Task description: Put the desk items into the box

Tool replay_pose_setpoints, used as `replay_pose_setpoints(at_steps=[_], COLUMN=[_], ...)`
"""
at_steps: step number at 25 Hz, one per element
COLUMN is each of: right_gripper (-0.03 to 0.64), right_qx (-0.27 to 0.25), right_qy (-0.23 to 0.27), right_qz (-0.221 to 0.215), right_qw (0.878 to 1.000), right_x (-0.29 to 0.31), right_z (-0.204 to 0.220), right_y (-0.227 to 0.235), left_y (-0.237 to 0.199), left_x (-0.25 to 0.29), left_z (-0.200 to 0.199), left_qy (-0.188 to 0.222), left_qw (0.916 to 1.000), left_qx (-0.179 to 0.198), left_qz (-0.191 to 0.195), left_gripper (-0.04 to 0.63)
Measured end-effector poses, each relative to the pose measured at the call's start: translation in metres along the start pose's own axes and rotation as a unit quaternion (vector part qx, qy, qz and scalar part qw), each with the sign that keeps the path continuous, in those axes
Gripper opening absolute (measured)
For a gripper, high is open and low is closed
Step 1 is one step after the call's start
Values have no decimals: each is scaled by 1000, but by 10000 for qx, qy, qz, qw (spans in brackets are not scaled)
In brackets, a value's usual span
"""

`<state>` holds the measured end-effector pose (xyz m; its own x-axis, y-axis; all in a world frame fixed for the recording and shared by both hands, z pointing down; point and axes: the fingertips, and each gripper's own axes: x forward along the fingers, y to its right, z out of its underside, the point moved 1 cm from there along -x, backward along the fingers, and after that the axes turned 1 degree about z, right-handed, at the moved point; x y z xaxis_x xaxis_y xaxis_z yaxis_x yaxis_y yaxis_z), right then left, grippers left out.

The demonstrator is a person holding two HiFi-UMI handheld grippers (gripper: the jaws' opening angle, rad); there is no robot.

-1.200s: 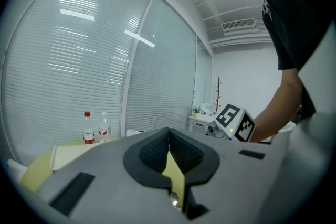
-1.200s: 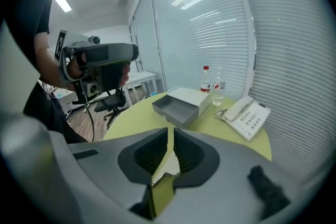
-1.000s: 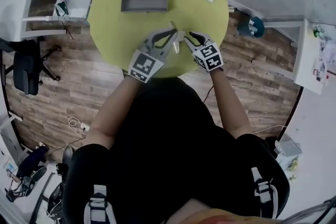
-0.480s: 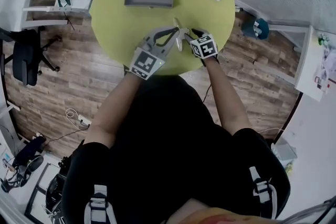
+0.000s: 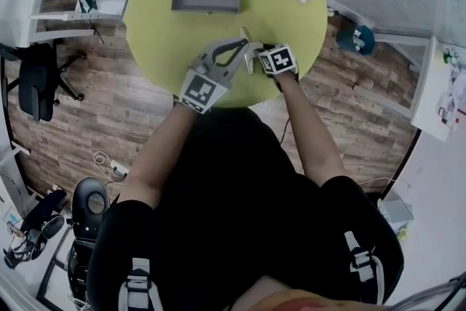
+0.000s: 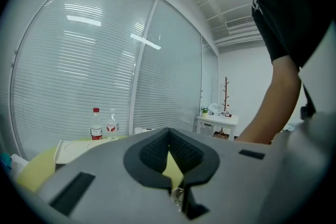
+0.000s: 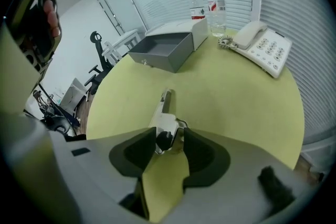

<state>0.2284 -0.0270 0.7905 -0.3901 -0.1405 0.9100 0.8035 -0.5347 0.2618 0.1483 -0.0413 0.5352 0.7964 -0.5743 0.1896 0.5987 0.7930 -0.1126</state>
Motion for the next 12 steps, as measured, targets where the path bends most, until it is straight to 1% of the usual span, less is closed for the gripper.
replay_pose_setpoints(at_steps=[5, 10, 12], right_gripper=[117, 72, 40], right_qx=[136, 225, 200], right_qy=[-111, 1, 67], right_qz=[-179, -349, -450], right_qw=[9997, 9991, 9988], right_x=[0, -3, -5], right_z=[-2, -10, -15], right_y=[-5, -13, -20], left_y=[-1, 1, 1], left_x=[0, -3, -4], left_z=[-5, -8, -11], left_qy=[43, 81, 94], left_qw=[10000, 9999, 9999], left_qx=[-10, 60, 104], left_qz=[6, 24, 15], left_gripper=[11, 11, 11])
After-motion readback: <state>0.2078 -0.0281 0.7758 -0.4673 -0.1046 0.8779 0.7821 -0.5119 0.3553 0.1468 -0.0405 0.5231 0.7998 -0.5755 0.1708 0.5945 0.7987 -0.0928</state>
